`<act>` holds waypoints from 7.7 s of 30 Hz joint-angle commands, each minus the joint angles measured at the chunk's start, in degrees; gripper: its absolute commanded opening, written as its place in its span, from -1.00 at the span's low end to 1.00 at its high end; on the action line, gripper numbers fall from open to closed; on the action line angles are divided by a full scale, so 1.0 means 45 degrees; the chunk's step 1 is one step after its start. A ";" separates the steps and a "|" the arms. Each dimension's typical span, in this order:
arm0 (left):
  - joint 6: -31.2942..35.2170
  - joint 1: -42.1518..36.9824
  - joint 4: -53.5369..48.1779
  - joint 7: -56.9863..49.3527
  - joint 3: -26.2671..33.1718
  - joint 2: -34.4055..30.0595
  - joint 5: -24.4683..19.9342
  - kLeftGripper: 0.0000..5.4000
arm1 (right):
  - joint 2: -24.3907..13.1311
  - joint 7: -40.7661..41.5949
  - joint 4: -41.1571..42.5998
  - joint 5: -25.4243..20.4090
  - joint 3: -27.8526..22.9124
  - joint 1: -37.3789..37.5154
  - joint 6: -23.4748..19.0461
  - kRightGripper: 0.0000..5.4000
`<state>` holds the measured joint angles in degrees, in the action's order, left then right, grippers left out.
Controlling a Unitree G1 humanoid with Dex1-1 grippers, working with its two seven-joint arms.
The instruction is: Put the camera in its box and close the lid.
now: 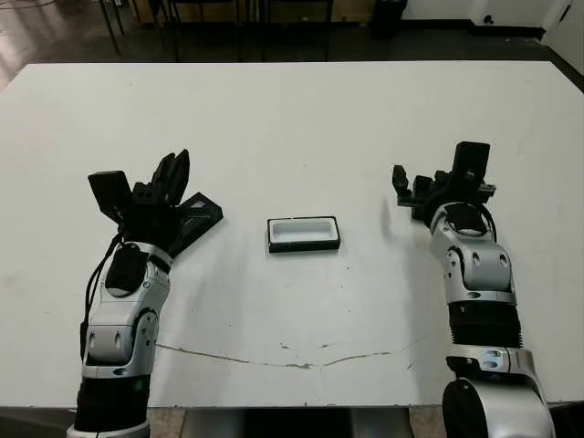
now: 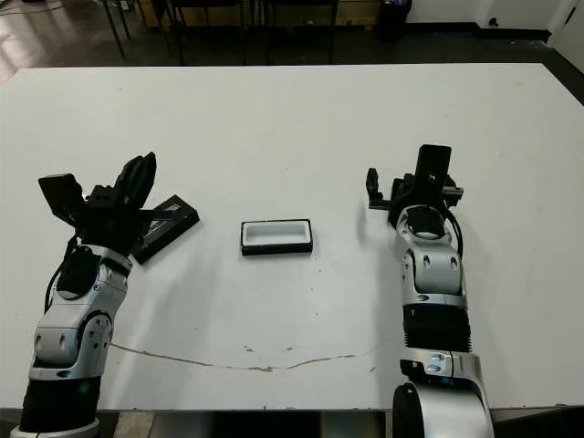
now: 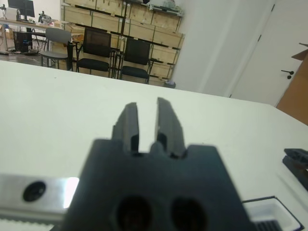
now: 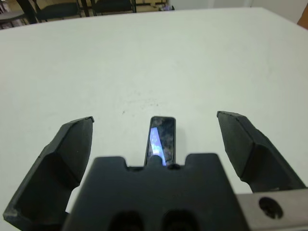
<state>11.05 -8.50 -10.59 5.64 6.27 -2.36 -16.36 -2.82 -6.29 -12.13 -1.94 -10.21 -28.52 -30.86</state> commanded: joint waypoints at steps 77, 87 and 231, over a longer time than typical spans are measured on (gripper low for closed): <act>0.0388 0.0796 -0.0191 0.0220 -0.0147 0.0007 -0.0032 -1.00 | -0.0115 0.0345 0.1896 -0.0675 0.0045 0.1800 0.1050 -0.87; 0.0457 0.0831 -0.0192 0.0152 -0.0248 0.0013 0.0093 -1.00 | -0.1092 0.3420 0.6250 -0.2847 -0.0049 0.2827 0.1168 -0.88; 0.0195 0.1211 -0.0282 0.0030 -0.0495 -0.0010 0.0450 -1.00 | -0.4456 1.8084 -0.3887 0.1213 0.7084 -0.4348 0.6588 0.90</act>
<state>11.83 -4.23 -12.40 5.77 4.01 -1.89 -15.17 -21.55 75.04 -30.92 4.55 22.98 -49.35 0.45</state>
